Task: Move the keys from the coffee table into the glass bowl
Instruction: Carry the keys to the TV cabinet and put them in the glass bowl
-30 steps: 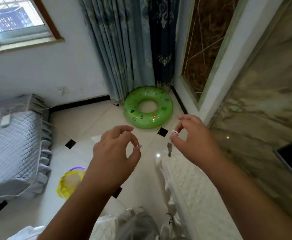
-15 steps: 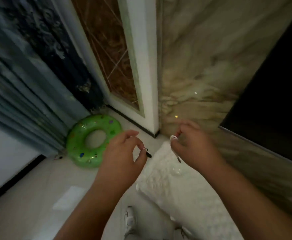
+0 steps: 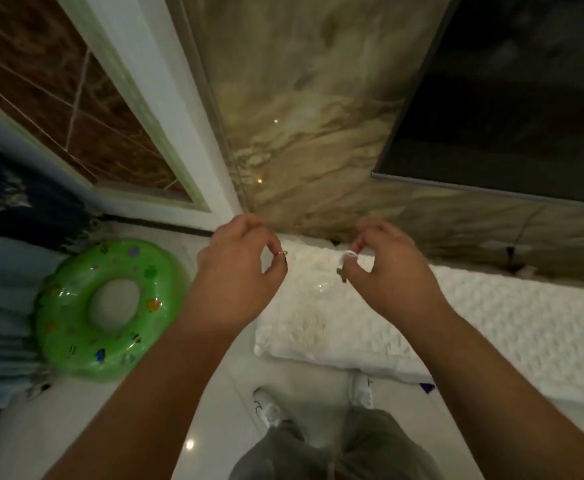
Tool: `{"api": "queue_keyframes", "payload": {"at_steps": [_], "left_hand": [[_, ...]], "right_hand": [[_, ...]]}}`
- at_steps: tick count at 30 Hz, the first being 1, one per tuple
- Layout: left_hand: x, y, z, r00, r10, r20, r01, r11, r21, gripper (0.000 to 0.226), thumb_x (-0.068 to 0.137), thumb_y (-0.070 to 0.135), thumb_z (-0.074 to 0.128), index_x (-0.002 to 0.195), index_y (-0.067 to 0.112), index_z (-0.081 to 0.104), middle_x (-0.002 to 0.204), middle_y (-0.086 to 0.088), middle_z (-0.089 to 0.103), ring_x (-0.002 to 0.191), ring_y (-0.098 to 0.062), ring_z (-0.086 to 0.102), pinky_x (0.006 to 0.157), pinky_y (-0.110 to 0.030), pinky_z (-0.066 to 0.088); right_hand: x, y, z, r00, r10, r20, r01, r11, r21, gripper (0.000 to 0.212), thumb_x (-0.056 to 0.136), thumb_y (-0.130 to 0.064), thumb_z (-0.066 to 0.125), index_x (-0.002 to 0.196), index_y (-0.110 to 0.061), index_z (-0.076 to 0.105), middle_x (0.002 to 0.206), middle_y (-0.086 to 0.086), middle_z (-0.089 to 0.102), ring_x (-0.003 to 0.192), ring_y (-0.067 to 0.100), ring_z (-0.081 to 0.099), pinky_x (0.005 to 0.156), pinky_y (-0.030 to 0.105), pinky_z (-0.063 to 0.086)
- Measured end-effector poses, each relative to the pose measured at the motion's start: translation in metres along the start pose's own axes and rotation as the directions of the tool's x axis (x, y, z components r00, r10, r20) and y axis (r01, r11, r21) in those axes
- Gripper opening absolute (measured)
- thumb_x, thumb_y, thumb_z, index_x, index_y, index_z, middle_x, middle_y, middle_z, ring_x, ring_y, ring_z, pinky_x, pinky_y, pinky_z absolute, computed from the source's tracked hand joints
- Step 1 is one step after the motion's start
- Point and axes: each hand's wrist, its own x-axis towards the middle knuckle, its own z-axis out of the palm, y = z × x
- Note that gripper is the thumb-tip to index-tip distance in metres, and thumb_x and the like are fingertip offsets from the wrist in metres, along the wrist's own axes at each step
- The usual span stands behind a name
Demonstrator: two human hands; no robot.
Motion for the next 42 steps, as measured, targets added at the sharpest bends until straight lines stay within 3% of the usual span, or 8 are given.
{"api": "queue_keyframes", "payload": {"at_steps": [8, 14, 19, 23, 28, 31, 36, 42], "left_hand": [[0.016, -0.003, 0.053, 0.996, 0.003, 0.091, -0.003, 1.0, 0.006, 0.005, 0.082, 0.035, 0.062, 0.086, 0.033, 0.06, 0.13, 0.012, 0.052, 0.116, -0.017, 0.05, 0.095, -0.052, 0.044], [0.028, -0.009, 0.105, 0.997, 0.036, 0.073, -0.038, 0.999, 0.026, 0.007, 0.079, 0.026, 0.069, 0.084, 0.025, 0.064, 0.121, 0.009, 0.058, 0.114, -0.017, 0.053, 0.088, -0.053, 0.047], [0.046, -0.028, 0.152, 0.989, -0.069, 0.129, 0.063, 0.997, 0.051, 0.009, 0.08, 0.033, 0.069, 0.086, 0.033, 0.063, 0.128, 0.016, 0.054, 0.122, -0.014, 0.047, 0.096, -0.046, 0.04], [0.057, -0.042, 0.187, 0.978, -0.112, 0.176, 0.096, 0.991, 0.097, 0.008, 0.084, 0.038, 0.064, 0.09, 0.034, 0.062, 0.131, 0.016, 0.05, 0.124, -0.012, 0.043, 0.096, -0.038, 0.033], [0.062, -0.065, 0.223, 0.968, -0.173, 0.183, 0.16, 0.983, 0.085, 0.01, 0.086, 0.034, 0.065, 0.093, 0.029, 0.059, 0.134, 0.009, 0.051, 0.125, -0.016, 0.042, 0.101, -0.046, 0.038], [0.066, -0.078, 0.24, 0.956, -0.213, 0.2, 0.197, 0.976, 0.096, 0.011, 0.085, 0.034, 0.066, 0.093, 0.029, 0.061, 0.134, 0.008, 0.051, 0.125, -0.016, 0.043, 0.099, -0.052, 0.041], [0.073, -0.104, 0.27, 0.945, -0.26, 0.198, 0.247, 0.965, 0.087, 0.01, 0.086, 0.034, 0.065, 0.093, 0.029, 0.063, 0.131, 0.009, 0.052, 0.123, -0.017, 0.043, 0.099, -0.052, 0.042], [0.074, -0.13, 0.301, 0.945, -0.272, 0.183, 0.266, 0.962, 0.055, 0.01, 0.086, 0.032, 0.065, 0.094, 0.026, 0.064, 0.128, 0.007, 0.052, 0.122, -0.018, 0.042, 0.099, -0.052, 0.041]], "right_hand": [[-0.003, 0.066, 0.027, 0.991, 0.13, 0.005, -0.13, 0.991, -0.029, 0.011, 0.089, -0.036, 0.064, 0.082, -0.028, 0.06, 0.132, -0.009, 0.057, 0.123, 0.014, 0.048, 0.082, 0.025, 0.031], [0.022, 0.107, 0.063, 0.982, 0.185, 0.042, -0.189, 0.977, 0.095, 0.017, 0.086, -0.036, 0.069, 0.075, -0.031, 0.055, 0.128, -0.006, 0.061, 0.11, 0.004, 0.05, 0.069, -0.004, 0.022], [0.049, 0.142, 0.101, 0.975, 0.209, 0.076, -0.219, 0.964, 0.148, 0.02, 0.085, -0.036, 0.071, 0.073, -0.032, 0.056, 0.124, -0.009, 0.061, 0.115, 0.001, 0.049, 0.073, -0.003, 0.023], [0.067, 0.172, 0.135, 0.952, 0.29, 0.102, -0.304, 0.938, 0.167, 0.018, 0.085, -0.037, 0.072, 0.075, -0.03, 0.06, 0.125, -0.01, 0.06, 0.117, 0.006, 0.052, 0.08, 0.014, 0.03], [0.083, 0.204, 0.186, 0.923, 0.362, 0.129, -0.381, 0.907, 0.18, 0.02, 0.085, -0.038, 0.071, 0.071, -0.031, 0.059, 0.104, -0.02, 0.055, 0.1, -0.004, 0.046, 0.064, -0.004, 0.025], [0.091, 0.22, 0.217, 0.914, 0.371, 0.162, -0.398, 0.898, 0.188, 0.015, 0.085, -0.038, 0.072, 0.075, -0.029, 0.065, 0.117, -0.013, 0.061, 0.11, 0.003, 0.052, 0.067, -0.005, 0.025], [0.101, 0.242, 0.266, 0.912, 0.359, 0.196, -0.395, 0.898, 0.195, 0.013, 0.087, -0.037, 0.07, 0.084, -0.025, 0.069, 0.127, -0.01, 0.062, 0.118, 0.009, 0.054, 0.075, 0.011, 0.03], [0.111, 0.26, 0.304, 0.881, 0.421, 0.216, -0.464, 0.858, 0.22, 0.018, 0.087, -0.038, 0.067, 0.07, -0.034, 0.062, 0.089, -0.017, 0.06, 0.068, -0.026, 0.05, 0.048, -0.001, 0.032]]}}
